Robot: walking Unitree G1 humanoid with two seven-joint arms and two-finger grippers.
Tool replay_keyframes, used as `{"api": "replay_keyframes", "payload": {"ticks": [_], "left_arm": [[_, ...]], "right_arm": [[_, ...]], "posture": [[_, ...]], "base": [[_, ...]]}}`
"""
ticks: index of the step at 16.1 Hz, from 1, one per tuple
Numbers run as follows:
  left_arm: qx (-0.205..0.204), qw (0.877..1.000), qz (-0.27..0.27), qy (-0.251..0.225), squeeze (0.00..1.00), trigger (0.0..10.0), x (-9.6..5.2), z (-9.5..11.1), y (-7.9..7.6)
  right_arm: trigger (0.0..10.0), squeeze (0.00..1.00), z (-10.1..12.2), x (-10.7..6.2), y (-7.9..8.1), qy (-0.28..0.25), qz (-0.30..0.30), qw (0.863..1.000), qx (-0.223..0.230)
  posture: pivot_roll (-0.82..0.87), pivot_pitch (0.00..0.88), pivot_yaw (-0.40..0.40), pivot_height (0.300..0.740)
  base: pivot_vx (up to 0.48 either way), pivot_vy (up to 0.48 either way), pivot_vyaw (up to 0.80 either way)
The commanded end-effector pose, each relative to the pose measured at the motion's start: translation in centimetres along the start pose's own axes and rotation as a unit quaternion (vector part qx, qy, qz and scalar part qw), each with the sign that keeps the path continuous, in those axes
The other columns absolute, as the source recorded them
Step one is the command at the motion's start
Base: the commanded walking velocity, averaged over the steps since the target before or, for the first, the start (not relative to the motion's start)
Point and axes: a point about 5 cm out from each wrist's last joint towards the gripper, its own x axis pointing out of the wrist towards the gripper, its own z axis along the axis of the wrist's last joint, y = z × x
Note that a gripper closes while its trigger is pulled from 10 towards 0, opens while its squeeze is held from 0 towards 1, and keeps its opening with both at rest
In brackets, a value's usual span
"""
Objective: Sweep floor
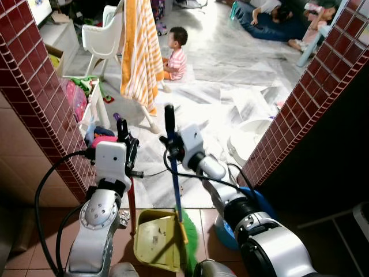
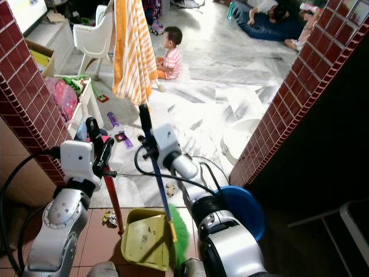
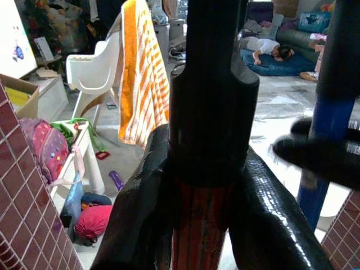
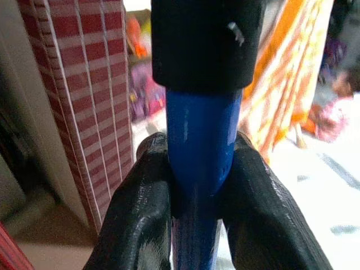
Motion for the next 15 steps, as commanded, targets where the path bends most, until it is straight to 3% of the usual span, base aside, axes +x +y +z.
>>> {"api": "replay_keyframes", "payload": {"ticks": [1, 5, 11, 15], "left_arm": [[-0.005, 0.999, -0.007, -0.04, 0.0, 10.0, 0.5, 1.4, -0.5], [-0.007, 0.999, -0.007, -0.044, 0.0, 10.0, 0.8, 1.4, -0.6], [-0.007, 0.999, -0.008, -0.043, 0.0, 10.0, 0.1, 1.5, -0.5], [0.068, 0.991, 0.111, -0.012, 0.0, 10.0, -1.4, 0.7, 2.7]], "right_arm": [[10.0, 0.0, 2.7, 1.2, 2.1, -0.081, 0.016, 0.996, 0.016], [10.0, 0.0, 4.4, 0.6, 0.2, -0.133, -0.036, 0.988, -0.067], [10.0, 0.0, 4.5, 0.0, -1.7, -0.122, -0.1, 0.972, -0.176], [10.0, 0.0, 3.8, -0.2, -3.2, -0.084, -0.138, 0.962, -0.218]], "posture": [[0.13, 0.0, -0.094, 0.74], [0.12, 0.0, -0.094, 0.74], [0.14, 0.0, -0.086, 0.74], [0.16, 0.05, -0.083, 0.74]], "base": [[0.0, 0.0, 0.0], [0.0, 0.0, 0.0], [0.0, 0.0, 0.0], [0.0, 0.0, 0.0]]}}
